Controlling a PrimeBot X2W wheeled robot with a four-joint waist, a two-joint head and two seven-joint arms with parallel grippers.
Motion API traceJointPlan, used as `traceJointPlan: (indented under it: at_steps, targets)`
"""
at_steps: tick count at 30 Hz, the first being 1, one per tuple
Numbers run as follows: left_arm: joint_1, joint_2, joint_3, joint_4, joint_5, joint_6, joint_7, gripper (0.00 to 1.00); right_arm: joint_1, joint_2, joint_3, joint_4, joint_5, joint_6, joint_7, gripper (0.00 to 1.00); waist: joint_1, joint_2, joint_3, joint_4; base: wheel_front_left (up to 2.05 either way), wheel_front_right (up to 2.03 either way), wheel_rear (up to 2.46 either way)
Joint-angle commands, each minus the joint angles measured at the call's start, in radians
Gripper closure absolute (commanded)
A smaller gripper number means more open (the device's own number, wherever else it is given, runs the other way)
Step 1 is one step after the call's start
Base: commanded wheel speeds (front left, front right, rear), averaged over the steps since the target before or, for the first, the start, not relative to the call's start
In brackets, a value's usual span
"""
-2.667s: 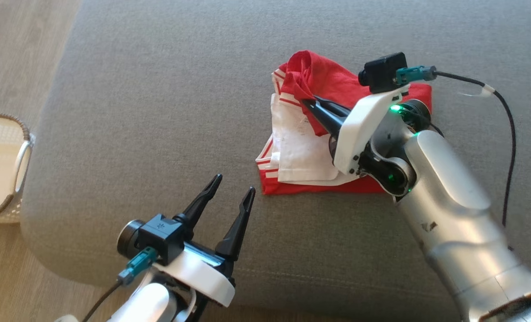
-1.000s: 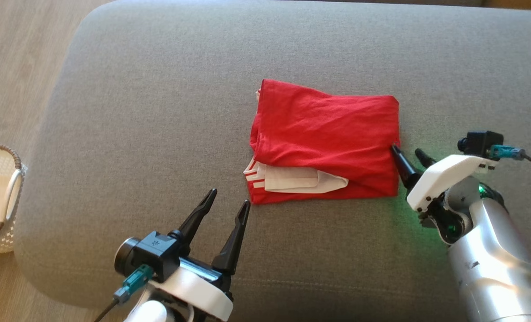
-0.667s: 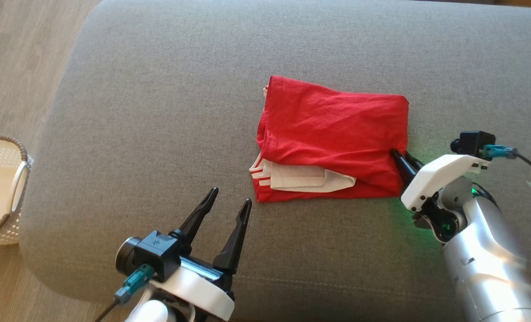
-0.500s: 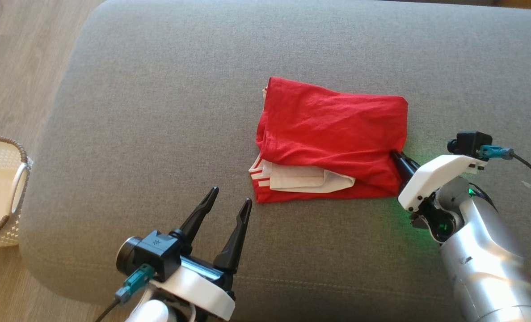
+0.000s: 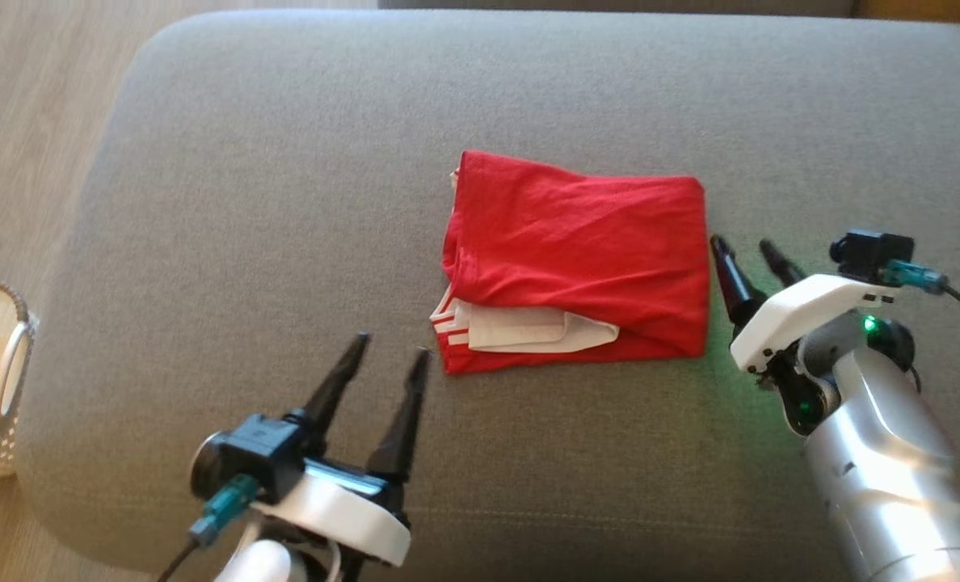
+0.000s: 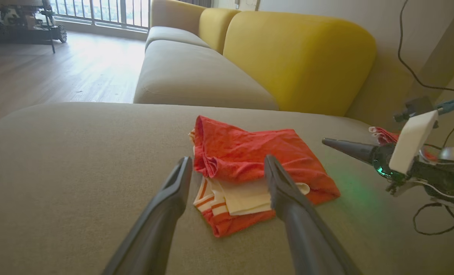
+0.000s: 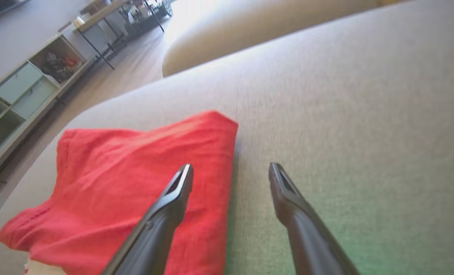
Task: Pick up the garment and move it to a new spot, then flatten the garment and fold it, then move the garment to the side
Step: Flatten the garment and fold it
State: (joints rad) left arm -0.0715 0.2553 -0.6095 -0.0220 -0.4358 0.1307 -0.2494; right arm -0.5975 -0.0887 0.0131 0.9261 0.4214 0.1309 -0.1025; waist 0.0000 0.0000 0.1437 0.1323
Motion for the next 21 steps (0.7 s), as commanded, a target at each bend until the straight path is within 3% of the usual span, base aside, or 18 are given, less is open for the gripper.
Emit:
traceJointPlan:
  at_steps: [1, 5, 10, 11, 16, 21]
  targets:
    - [0.005, -0.007, 0.059, -0.028, -0.012, 0.015, -0.012, 0.00, 0.016, 0.004, 0.030, -0.051, -0.027, 0.000, -0.051, 0.00, 0.0000, 0.0000, -0.019, -0.017, 0.00, 0.00, 0.00]
    - [0.052, -0.038, 0.135, -0.026, -0.008, 0.053, -0.012, 0.00, 0.125, -0.008, 0.037, -0.160, -0.144, 0.000, -0.147, 0.00, 0.0000, 0.0000, -0.044, -0.048, 0.00, 0.00, 0.00]
    - [0.106, -0.086, 0.239, -0.048, 0.044, 0.070, -0.012, 0.00, 0.320, 0.019, -0.030, -0.489, -0.287, 0.000, -0.159, 0.00, 0.0000, 0.0000, -0.080, -0.090, 0.00, 0.00, 0.00]
    - [0.106, -0.086, 0.239, -0.048, 0.044, 0.070, -0.012, 0.00, 0.320, 0.019, -0.030, -0.489, -0.287, 0.000, -0.159, 0.00, 0.0000, 0.0000, -0.080, -0.090, 0.00, 0.00, 0.00]
    - [0.179, -0.137, 0.329, -0.104, 0.142, 0.043, -0.012, 0.00, 0.532, 0.036, -0.032, -0.778, -0.369, 0.000, -0.159, 0.00, 0.0000, 0.0000, -0.127, -0.123, 0.00, 0.00, 0.00]
    - [0.247, -0.160, 0.359, -0.132, 0.278, 0.005, -0.012, 0.00, 0.649, 0.038, -0.029, -0.892, -0.358, 0.000, -0.159, 0.00, 0.0000, 0.0000, -0.155, -0.139, 0.00, 0.00, 0.00]
